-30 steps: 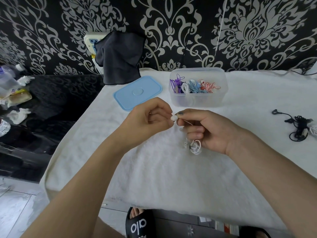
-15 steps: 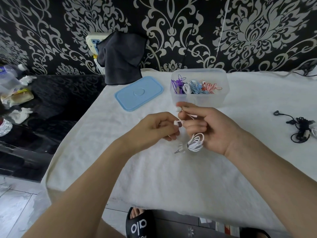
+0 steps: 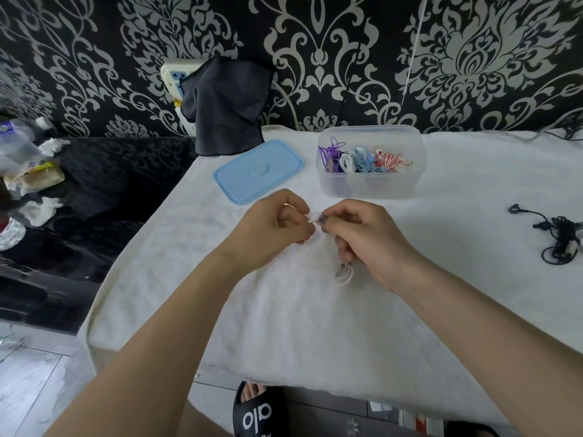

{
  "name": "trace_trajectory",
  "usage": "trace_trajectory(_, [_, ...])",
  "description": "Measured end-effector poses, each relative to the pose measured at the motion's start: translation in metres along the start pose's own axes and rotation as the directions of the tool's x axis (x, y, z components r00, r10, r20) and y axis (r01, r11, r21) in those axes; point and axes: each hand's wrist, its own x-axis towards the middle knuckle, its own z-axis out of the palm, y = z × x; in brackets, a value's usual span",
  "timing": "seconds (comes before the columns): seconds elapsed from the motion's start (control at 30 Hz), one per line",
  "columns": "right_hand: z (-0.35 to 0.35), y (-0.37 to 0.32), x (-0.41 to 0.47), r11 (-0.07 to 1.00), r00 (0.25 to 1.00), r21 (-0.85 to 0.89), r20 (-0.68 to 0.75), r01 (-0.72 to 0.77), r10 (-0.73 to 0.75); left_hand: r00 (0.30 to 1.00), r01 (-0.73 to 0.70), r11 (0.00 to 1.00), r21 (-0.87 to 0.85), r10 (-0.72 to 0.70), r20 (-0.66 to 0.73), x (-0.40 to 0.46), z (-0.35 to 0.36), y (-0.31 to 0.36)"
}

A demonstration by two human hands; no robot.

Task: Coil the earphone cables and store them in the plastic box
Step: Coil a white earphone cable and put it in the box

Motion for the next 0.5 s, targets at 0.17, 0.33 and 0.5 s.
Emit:
trace_trajectory(0.17, [0.001,-0.001,0.003,0.996,1.0,0.085,-0.01,-0.004,0.005,0.978,0.054,0.915,0.4,0.032,-0.206,0.011,-0.022,-0.026])
trace_trajectory(0.33, [0.002,-0.001,0.005,0.999,1.0,0.04,0.001,0.004,-0.004,0.975,0.056,0.815,0.576,0.079,-0.206,0.024,-0.02,-0.04])
trace_trajectory(0.5, [-0.001,-0.003,0.002,1.0,1.0,0.022,0.02,0.011,-0.012,0.971,-0.018,0.774,0.633,0.165,-0.175,0.031,-0.01,-0.035])
